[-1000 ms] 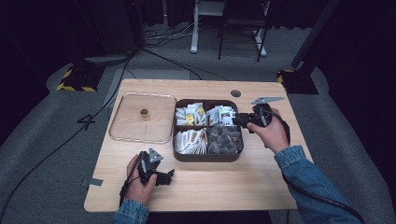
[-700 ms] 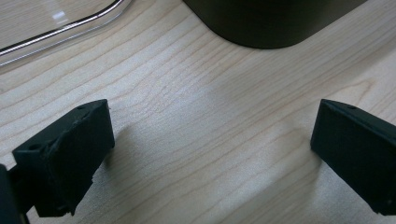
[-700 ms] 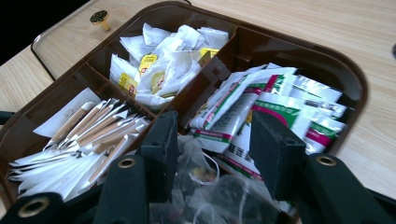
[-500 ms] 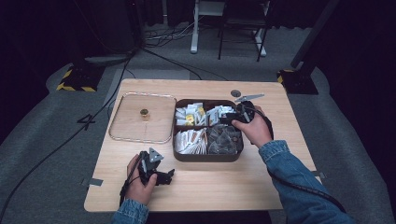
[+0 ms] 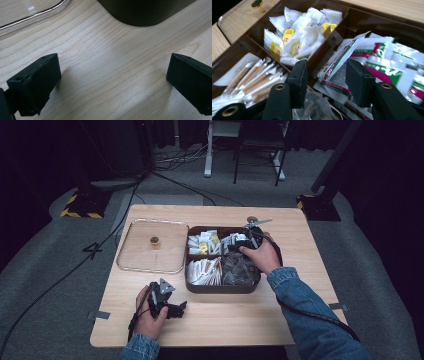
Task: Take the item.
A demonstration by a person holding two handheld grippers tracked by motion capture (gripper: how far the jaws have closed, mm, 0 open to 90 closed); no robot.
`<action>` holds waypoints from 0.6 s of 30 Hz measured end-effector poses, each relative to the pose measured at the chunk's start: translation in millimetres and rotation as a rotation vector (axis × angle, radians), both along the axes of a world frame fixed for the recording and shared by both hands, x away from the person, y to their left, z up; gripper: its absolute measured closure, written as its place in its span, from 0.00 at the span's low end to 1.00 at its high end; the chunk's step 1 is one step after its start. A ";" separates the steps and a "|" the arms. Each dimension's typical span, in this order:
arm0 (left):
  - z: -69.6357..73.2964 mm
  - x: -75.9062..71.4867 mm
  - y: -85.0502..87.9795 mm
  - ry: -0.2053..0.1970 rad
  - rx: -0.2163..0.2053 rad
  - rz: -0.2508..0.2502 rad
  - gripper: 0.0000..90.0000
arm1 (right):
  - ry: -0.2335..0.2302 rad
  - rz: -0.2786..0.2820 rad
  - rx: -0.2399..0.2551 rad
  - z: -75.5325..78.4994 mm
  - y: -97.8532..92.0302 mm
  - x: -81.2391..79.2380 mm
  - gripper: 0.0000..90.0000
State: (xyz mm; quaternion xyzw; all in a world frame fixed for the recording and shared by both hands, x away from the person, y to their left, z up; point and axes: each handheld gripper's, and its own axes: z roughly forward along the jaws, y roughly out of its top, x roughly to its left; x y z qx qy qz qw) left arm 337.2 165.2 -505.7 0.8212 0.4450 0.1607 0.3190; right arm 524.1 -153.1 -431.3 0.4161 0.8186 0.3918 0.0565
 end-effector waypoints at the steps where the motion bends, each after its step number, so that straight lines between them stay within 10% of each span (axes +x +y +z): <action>1: 0.0 0.0 0.0 0.000 0.000 0.000 0.00 | -0.002 0.005 -0.004 0.0 3.0 1.4 0.60; 18: 0.1 0.0 0.0 0.000 0.001 0.001 0.00 | 0.105 -0.058 0.007 -17.7 12.4 14.2 0.92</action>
